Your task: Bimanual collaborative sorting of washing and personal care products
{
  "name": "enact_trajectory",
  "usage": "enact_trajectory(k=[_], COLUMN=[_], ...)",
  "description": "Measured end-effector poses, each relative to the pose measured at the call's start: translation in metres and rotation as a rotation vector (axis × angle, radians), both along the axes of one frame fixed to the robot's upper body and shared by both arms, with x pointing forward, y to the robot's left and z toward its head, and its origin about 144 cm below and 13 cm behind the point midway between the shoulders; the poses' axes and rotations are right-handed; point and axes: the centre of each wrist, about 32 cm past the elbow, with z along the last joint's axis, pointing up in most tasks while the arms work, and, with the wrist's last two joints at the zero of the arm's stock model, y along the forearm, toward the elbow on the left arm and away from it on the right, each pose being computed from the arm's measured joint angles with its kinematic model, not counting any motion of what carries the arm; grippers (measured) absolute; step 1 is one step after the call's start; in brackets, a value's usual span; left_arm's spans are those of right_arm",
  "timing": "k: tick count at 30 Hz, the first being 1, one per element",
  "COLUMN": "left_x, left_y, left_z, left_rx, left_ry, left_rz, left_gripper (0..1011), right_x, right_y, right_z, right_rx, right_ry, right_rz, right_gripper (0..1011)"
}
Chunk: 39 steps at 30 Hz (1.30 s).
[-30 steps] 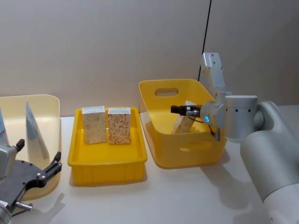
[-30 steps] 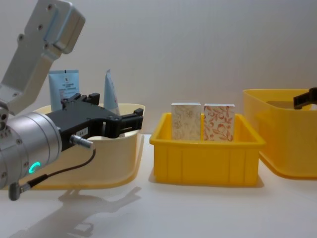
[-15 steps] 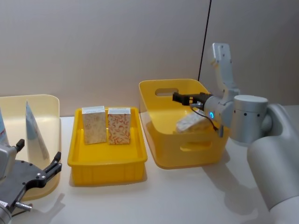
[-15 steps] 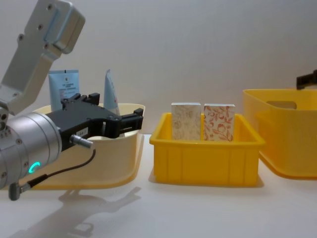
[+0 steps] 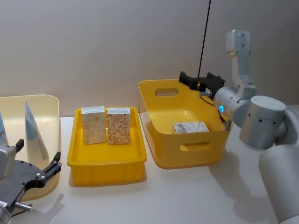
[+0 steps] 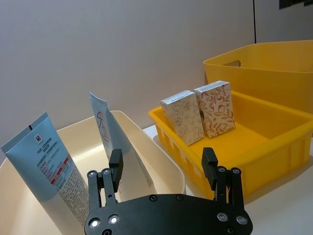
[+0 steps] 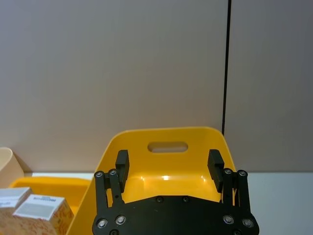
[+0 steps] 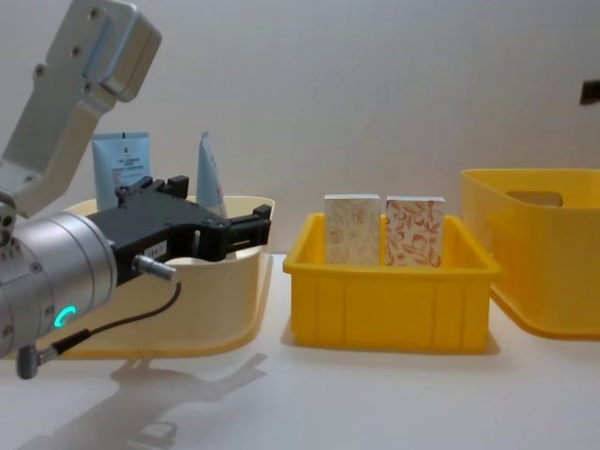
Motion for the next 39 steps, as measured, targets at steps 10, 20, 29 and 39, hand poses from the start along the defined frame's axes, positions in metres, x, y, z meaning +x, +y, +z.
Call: enact_trajectory(k=[10, 20, 29, 39], left_x=[0.0, -0.001, -0.004, -0.01], left_y=[0.002, 0.009, 0.014, 0.019], left_z=[0.002, 0.019, 0.038, 0.062], left_rx=[0.009, 0.072, 0.118, 0.153], left_ry=[0.002, -0.008, -0.037, -0.083], left_rz=[0.011, 0.076, 0.117, 0.113], left_gripper=[1003, 1003, 1003, 1003], right_x=[-0.015, -0.023, -0.027, -0.028], right_y=[-0.006, -0.01, -0.011, -0.012], right_z=[0.007, 0.011, 0.012, 0.013], right_rx=[0.024, 0.034, 0.037, 0.038], right_ry=[-0.124, -0.182, -0.206, -0.218], right_rz=[0.002, 0.003, 0.002, 0.002], right_gripper=[1001, 1001, 1001, 1001])
